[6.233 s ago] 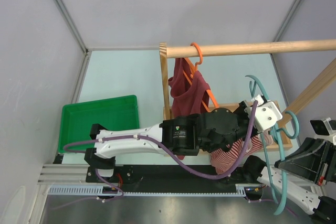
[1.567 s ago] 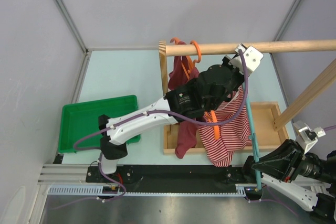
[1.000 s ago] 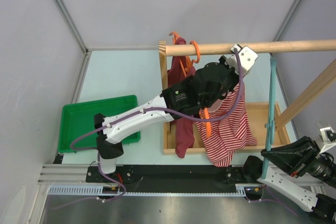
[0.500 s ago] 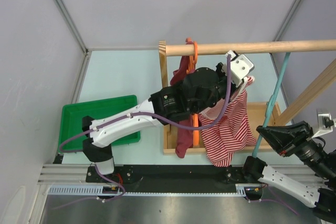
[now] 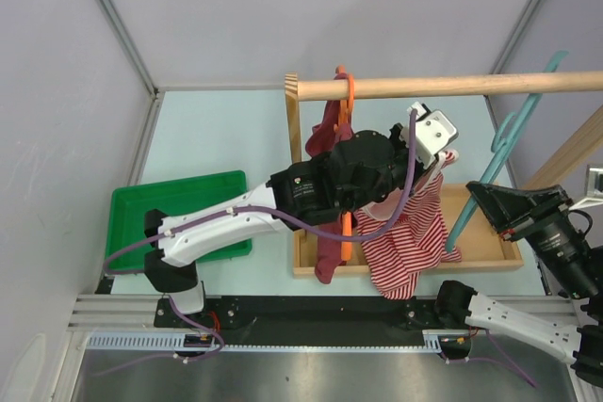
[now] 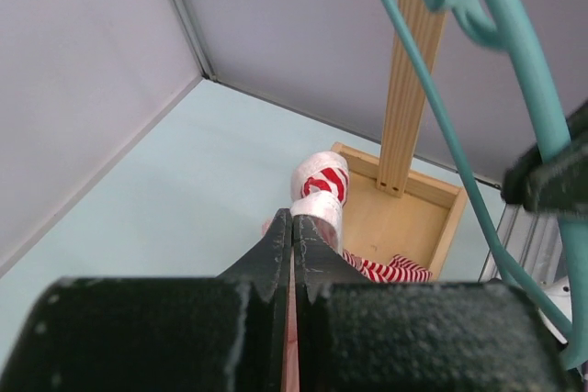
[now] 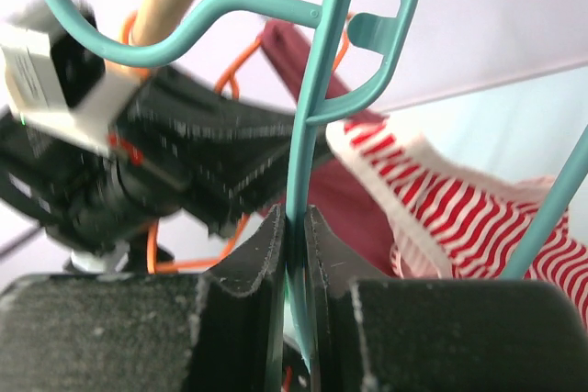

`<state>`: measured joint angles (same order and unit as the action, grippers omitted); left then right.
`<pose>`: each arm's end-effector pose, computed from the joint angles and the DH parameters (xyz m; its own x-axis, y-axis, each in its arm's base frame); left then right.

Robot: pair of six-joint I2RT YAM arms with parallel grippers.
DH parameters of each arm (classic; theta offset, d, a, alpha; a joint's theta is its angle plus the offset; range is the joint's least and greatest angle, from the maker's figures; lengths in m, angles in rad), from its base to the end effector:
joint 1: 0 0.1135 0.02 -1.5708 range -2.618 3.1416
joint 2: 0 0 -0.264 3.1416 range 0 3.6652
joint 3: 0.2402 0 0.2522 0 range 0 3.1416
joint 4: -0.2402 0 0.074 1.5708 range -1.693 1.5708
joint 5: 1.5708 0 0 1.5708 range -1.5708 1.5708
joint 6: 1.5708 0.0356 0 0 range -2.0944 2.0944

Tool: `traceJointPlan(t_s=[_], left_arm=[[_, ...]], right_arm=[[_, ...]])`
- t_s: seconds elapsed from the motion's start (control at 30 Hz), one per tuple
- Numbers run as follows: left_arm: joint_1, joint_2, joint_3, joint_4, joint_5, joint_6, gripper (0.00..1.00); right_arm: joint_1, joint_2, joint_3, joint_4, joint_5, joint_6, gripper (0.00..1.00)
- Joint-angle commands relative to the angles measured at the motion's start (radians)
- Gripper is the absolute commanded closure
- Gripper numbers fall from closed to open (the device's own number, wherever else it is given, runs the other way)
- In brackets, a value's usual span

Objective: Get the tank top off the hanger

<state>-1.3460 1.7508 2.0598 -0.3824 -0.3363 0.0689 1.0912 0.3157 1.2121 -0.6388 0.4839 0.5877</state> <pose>0.0983 -0.3773 0.4970 0.0420 0.1079 -0.9933 0.8460 0.5251 0.0928 0.0042 -0.0279 0.4511 -0.2225 0.6359 -0.7390 -0.5460 0.5468 0.6348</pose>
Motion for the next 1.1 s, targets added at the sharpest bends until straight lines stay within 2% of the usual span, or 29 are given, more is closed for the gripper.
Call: traceJointPlan(t_s=[0.0, 0.43, 0.93, 1.07], left_arm=[[-0.012, -0.062, -0.013, 0.027, 0.008, -0.02, 1.0], [-0.036, -0.076, -0.038, 0.023, -0.01, -0.02, 1.0], [-0.077, -0.079, -0.059, 0.025, -0.032, -0.023, 1.0], [-0.096, -0.083, -0.066, 0.023, -0.035, -0.021, 1.0]], right_arm=[[0.03, 0.013, 0.032, 0.116, 0.194, 0.055, 1.0], [0.156, 0.06, 0.076, 0.197, 0.523, 0.118, 1.0], [0.41, 0.103, 0.113, 0.324, 0.866, 0.207, 1.0], [0.461, 0.085, 0.119, 0.283, 0.952, 0.328, 1.0]])
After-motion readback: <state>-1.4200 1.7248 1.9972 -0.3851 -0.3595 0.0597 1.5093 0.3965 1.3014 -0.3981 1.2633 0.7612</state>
